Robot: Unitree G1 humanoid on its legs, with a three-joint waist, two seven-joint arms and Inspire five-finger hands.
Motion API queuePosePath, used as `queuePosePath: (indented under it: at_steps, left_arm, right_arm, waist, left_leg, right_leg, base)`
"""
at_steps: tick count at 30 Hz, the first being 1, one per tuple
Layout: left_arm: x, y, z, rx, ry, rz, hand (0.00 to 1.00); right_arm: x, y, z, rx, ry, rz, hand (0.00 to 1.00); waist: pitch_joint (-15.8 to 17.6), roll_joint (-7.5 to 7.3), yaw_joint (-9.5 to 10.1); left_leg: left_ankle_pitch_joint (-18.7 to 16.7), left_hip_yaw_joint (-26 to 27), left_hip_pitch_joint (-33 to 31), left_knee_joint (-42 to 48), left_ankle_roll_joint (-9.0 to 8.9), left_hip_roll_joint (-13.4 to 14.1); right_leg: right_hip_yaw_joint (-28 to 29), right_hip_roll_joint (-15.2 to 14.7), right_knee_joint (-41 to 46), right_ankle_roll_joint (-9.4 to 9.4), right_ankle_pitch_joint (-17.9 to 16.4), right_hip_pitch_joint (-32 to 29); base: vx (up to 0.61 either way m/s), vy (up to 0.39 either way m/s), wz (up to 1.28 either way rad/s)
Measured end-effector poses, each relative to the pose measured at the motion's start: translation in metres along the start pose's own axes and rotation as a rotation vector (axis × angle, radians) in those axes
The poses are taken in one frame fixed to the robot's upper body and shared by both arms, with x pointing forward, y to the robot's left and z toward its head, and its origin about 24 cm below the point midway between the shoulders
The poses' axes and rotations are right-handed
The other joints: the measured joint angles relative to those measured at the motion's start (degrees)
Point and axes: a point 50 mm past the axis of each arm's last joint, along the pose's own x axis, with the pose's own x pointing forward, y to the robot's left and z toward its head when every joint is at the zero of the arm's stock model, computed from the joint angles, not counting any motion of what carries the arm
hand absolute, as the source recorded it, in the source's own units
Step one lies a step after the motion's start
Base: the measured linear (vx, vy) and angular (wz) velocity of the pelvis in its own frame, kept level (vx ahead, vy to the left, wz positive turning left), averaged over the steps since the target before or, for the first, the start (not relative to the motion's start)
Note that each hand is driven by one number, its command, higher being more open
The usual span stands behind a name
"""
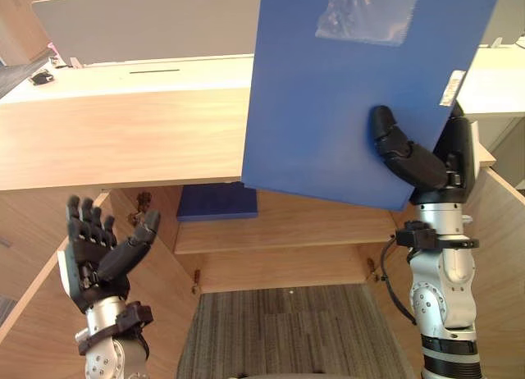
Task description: Walk over to the cabinet, pick up the folder, carry it to the office cabinet, place the folder inside the office cabinet, then close the office cabinet door
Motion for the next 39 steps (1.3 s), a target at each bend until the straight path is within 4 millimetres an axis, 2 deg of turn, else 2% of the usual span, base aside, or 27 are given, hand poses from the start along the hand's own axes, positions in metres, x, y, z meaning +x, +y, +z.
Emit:
queuePosePath:
  at_steps: [2,5,6,8,9,11,12,14,16,18,19,22,24,25,27,28,31,33,36,38,39]
  left_arm:
    - [-0.004,0.003,-0.017,0.043,0.083,0.001,1.0]
    - [-0.018,0.019,-0.06,0.131,0.29,0.032,1.0]
    - [-0.022,0.022,-0.068,0.142,0.334,0.041,1.0]
    - [-0.04,0.034,-0.1,0.177,0.511,0.083,1.0]
    - [-0.045,0.037,-0.107,0.191,0.554,0.092,1.0]
    - [-0.066,0.051,-0.13,0.241,0.712,0.133,1.0]
    - [-0.069,0.053,-0.135,0.247,0.745,0.141,1.0]
    - [-0.086,0.066,-0.148,0.321,0.871,0.152,1.0]
    - [-0.088,0.074,-0.153,0.375,0.923,0.142,1.0]
    - [-0.078,0.072,-0.155,0.413,0.928,0.111,1.0]
    - [-0.067,0.066,-0.156,0.421,0.913,0.083,1.0]
    - [-0.038,0.046,-0.155,0.425,0.85,0.013,1.0]
    - [-0.02,0.03,-0.153,0.422,0.803,-0.038,1.0]
    - [-0.019,0.029,-0.153,0.421,0.801,-0.04,1.0]
    - [-0.002,0.015,-0.148,0.403,0.743,-0.069,1.0]
    - [0.002,0.01,-0.147,0.401,0.727,-0.082,1.0]
    - [0.017,-0.008,-0.14,0.383,0.655,-0.125,1.0]
    - [0.027,-0.019,-0.134,0.363,0.607,-0.138,1.0]
    - [0.043,-0.035,-0.122,0.326,0.528,-0.156,1.0]
    - [0.054,-0.043,-0.113,0.312,0.478,-0.173,1.0]
    - [0.055,-0.045,-0.111,0.304,0.466,-0.172,1.0]
  right_arm:
    - [0.0,0.002,0.001,0.005,-0.004,0.011,0.0]
    - [0.0,0.018,-0.003,0.059,0.008,0.069,0.0]
    - [0.0,0.022,-0.004,0.071,0.011,0.086,0.0]
    - [-0.002,0.043,-0.008,0.12,0.035,0.175,0.0]
    - [-0.003,0.049,-0.011,0.135,0.046,0.204,0.0]
    - [-0.012,0.078,-0.02,0.2,0.106,0.341,0.0]
    - [-0.015,0.085,-0.022,0.216,0.123,0.379,0.0]
    - [-0.029,0.114,-0.035,0.242,0.197,0.534,0.0]
    - [-0.035,0.131,-0.049,0.207,0.249,0.642,0.0]
    - [-0.035,0.143,-0.064,0.122,0.282,0.729,0.0]
    - [-0.032,0.146,-0.074,0.058,0.301,0.767,0.0]
    - [-0.027,0.145,-0.097,-0.104,0.357,0.786,0.0]
    - [-0.028,0.136,-0.115,-0.185,0.449,0.749,0.0]
    - [-0.028,0.135,-0.117,-0.188,0.457,0.744,0.0]
    - [-0.025,0.127,-0.122,-0.215,0.484,0.702,0.0]
    - [-0.023,0.125,-0.122,-0.222,0.485,0.691,0.0]
    - [-0.003,0.116,-0.117,-0.231,0.442,0.585,0.0]
    - [0.013,0.105,-0.111,-0.201,0.398,0.436,0.0]
    - [0.046,0.08,-0.093,-0.091,0.306,0.165,0.0]
    - [0.067,0.056,-0.078,0.008,0.231,-0.04,0.0]
    - [0.072,0.049,-0.075,0.039,0.214,-0.096,0.0]
  waist:
    - [0.0,-0.01,-0.04]
    - [0.0,0.0,-0.44]
    - [-0.1,-0.04,-0.48]
    - [-0.1,-0.11,-0.44]
    - [-0.1,-0.14,-0.43]
    - [-0.2,-0.27,-0.16]
    - [-0.2,-0.31,-0.09]
    - [-0.1,-0.72,-0.01]
    - [0.9,-1.31,-0.03]
    - [3.7,-1.43,0.17]
    - [6.0,-1.16,0.51]
    - [11.3,-0.15,1.48]
    - [15.3,0.42,1.49]
    - [15.5,0.45,1.45]
    - [18.3,0.95,1.49]
    - [18.9,1.23,1.5]
    - [21.2,2.2,1.58]
    - [21.5,2.36,1.62]
    - [21.7,2.49,1.7]
    - [22.8,2.48,2.13]
    - [22.8,2.48,2.33]
  left_leg:
    - [0.3,-0.1,0.1,-0.7,-0.3,0.0]
    - [0.9,-0.1,0.0,-1.2,-0.17,0.1]
    - [1.0,-0.1,0.0,-1.4,-0.2,0.1]
    - [1.1,0.1,-0.2,-1.5,-0.24,0.2]
    - [1.1,0.1,-0.2,-1.5,-0.25,0.2]
    - [1.1,0.4,-0.3,-1.6,-0.32,0.3]
    - [1.1,0.5,-0.4,-1.6,-0.32,0.3]
    - [1.0,0.7,-1.5,-0.8,-0.4,0.3]
    - [-0.4,0.8,-3.9,2.6,-0.6,0.7]
    - [-2.9,0.8,-8.2,9.2,-0.61,1.7]
    - [-4.5,0.7,-11.9,14.0,-0.59,2.6]
    - [-6.7,-0.1,-19.7,22.5,-0.53,4.3]
    - [-8.7,-1.5,-26.1,28.5,-0.9,5.0]
    - [-8.9,-1.6,-27.0,29.2,-0.99,5.0]
    - [-10.0,-2.2,-32.5,33.8,-0.74,5.0]
    - [-10.2,-2.3,-33.8,34.9,-0.67,5.0]
    - [-11.6,-2.6,-40.7,41.3,-0.11,6.2]
    - [-13.2,-3.2,-45.5,45.7,-0.11,7.0]
    - [-14.9,-5.0,-53.3,52.3,-0.21,8.2]
    - [-15.2,-5.8,-56.5,54.5,-0.39,8.5]
    - [-15.3,-5.9,-57.2,54.8,-0.41,8.5]
  right_leg:
    - [-0.1,0.1,-0.1,-0.02,0.0,-0.2]
    - [-0.1,0.2,-0.4,-0.09,-0.1,-0.4]
    - [-0.1,0.3,-0.4,-0.1,-0.1,-0.6]
    - [0.0,0.4,-0.4,-0.1,-0.1,-1.0]
    - [0.0,0.4,-0.4,-0.1,-0.1,-1.0]
    - [0.2,0.5,-0.4,-0.09,-0.1,-1.3]
    - [0.2,0.5,-0.4,-0.09,-0.1,-1.4]
    - [0.6,0.5,-0.4,-0.11,-0.1,-2.4]
    - [0.9,0.4,0.2,-0.23,0.0,-3.6]
    - [1.1,0.6,2.6,-0.67,-0.3,-6.1]
    - [1.1,1.0,4.8,-0.97,-0.6,-8.6]
    - [0.7,1.8,11.3,-1.54,-2.0,-15.4]
    - [-0.1,1.2,19.7,-1.49,-5.3,-22.4]
    - [-0.2,1.1,20.7,-1.51,-5.7,-23.4]
    - [-0.3,0.3,27.5,-1.51,-8.3,-29.8]
    - [-0.3,0.2,29.0,-1.56,-8.7,-31.1]
    - [-0.2,0.0,35.8,-1.87,-10.8,-38.4]
    - [-0.4,0.0,40.5,-2.11,-12.7,-43.3]
    - [-1.8,0.0,46.9,-2.67,-14.9,-50.3]
    - [-2.3,-0.1,49.4,-3.0,-15.8,-53.2]
    - [-2.3,-0.1,49.9,-3.08,-15.9,-54.0]
  base:
    - [-0.04,-0.032,0.02]
    - [-0.03,-0.039,-0.01]
    - [0.0,0.0,0.0]
    - [-0.01,-0.031,-0.02]
    - [-0.01,-0.033,-0.03]
    - [-0.01,-0.026,-0.05]
    - [-0.02,-0.02,-0.05]
    - [-0.03,-0.019,-0.04]
    - [-0.06,-0.022,-0.04]
    - [-0.12,-0.038,-0.03]
    - [-0.18,-0.036,-0.04]
    - [-0.22,-0.025,0.05]
    - [-0.27,0.009,0.24]
    - [-0.19,0.019,0.2]
    - [-0.12,0.01,0.16]
    - [-0.11,0.002,0.1]
    - [-0.11,-0.015,-0.02]
    - [-0.07,-0.022,0.0]
    - [-0.07,-0.04,0.1]
    - [-0.08,-0.047,0.1]
    - [-0.06,-0.04,0.05]
